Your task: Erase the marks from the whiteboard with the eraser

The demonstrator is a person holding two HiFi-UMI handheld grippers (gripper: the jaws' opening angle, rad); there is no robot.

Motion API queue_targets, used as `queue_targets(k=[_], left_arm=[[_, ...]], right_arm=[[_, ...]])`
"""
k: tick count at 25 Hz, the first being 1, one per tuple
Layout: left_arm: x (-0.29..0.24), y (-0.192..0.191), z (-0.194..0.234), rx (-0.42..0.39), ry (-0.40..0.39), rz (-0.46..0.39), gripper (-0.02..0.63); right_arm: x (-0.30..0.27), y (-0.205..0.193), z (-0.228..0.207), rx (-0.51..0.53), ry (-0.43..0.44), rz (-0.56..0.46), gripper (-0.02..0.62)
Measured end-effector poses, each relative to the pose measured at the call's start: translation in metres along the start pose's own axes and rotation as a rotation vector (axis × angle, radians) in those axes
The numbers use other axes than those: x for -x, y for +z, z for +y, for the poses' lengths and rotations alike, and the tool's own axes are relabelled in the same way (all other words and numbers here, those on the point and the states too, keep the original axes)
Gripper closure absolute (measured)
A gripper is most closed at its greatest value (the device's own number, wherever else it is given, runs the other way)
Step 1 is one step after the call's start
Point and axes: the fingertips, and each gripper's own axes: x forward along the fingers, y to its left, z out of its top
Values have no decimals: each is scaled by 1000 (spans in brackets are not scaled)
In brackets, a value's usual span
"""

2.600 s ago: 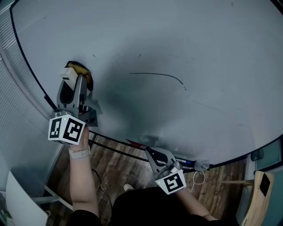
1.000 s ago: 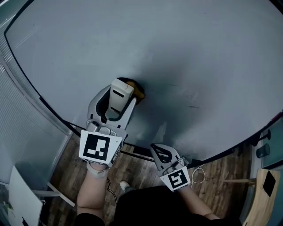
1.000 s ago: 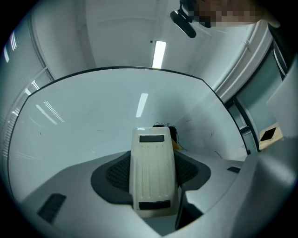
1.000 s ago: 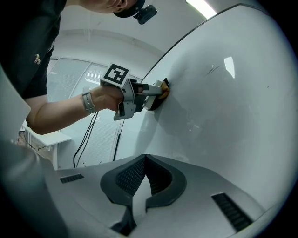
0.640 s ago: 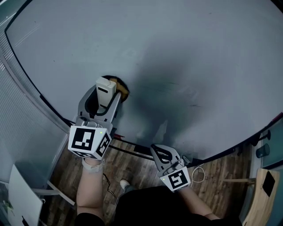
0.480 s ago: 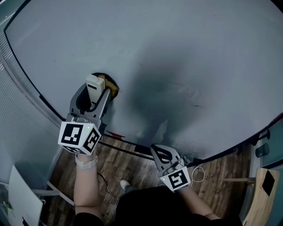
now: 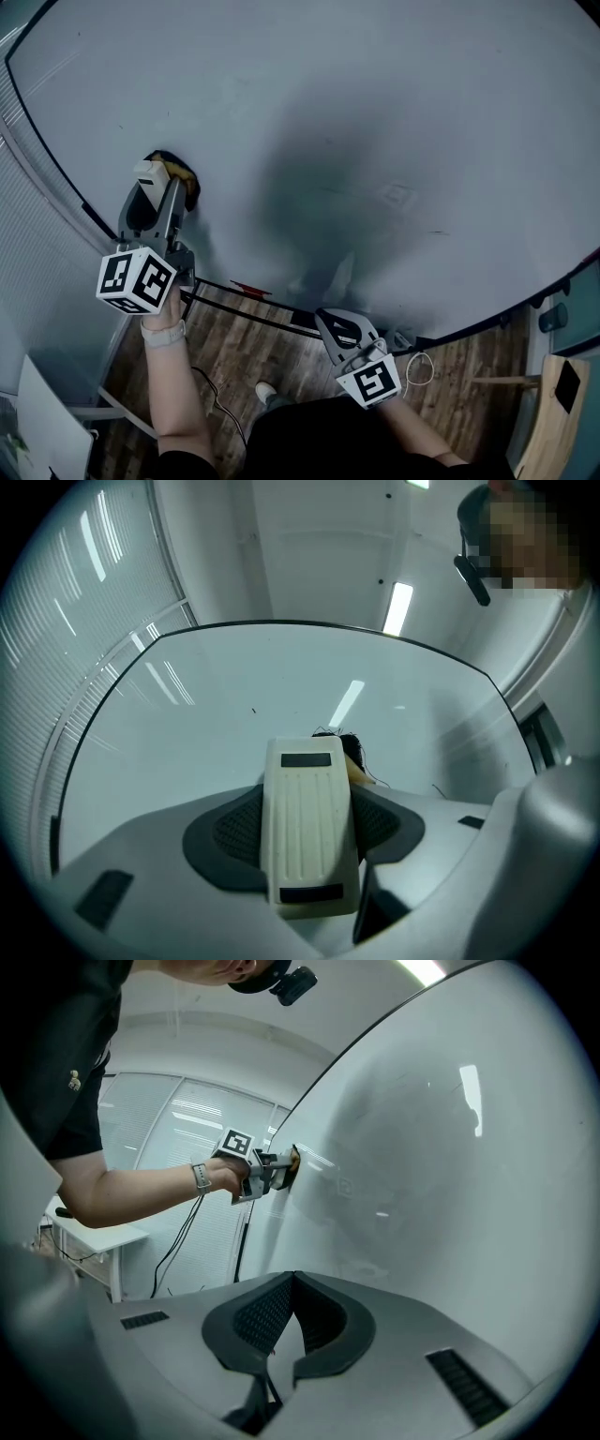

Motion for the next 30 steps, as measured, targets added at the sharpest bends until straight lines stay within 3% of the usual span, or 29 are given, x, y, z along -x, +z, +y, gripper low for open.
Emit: queue_targets(k=[7, 12, 17, 20, 30], left_arm=[[-14, 38, -26, 17, -72, -88, 341], [-22, 59, -79, -139, -113, -99, 341], [-25, 69, -136, -231, -130, -101, 341], [-24, 67, -171, -251, -132, -112, 342], [-22, 26, -219, -213, -110, -124, 342]], right_arm=[[-5, 0, -5, -9, -19, -6, 568], [8, -4, -22, -46, -41, -23, 568], [40, -14, -48, -104, -62, -37, 568], [64, -19, -65, -116, -67, -44, 568], [88, -46, -85, -118, -39, -21, 568]])
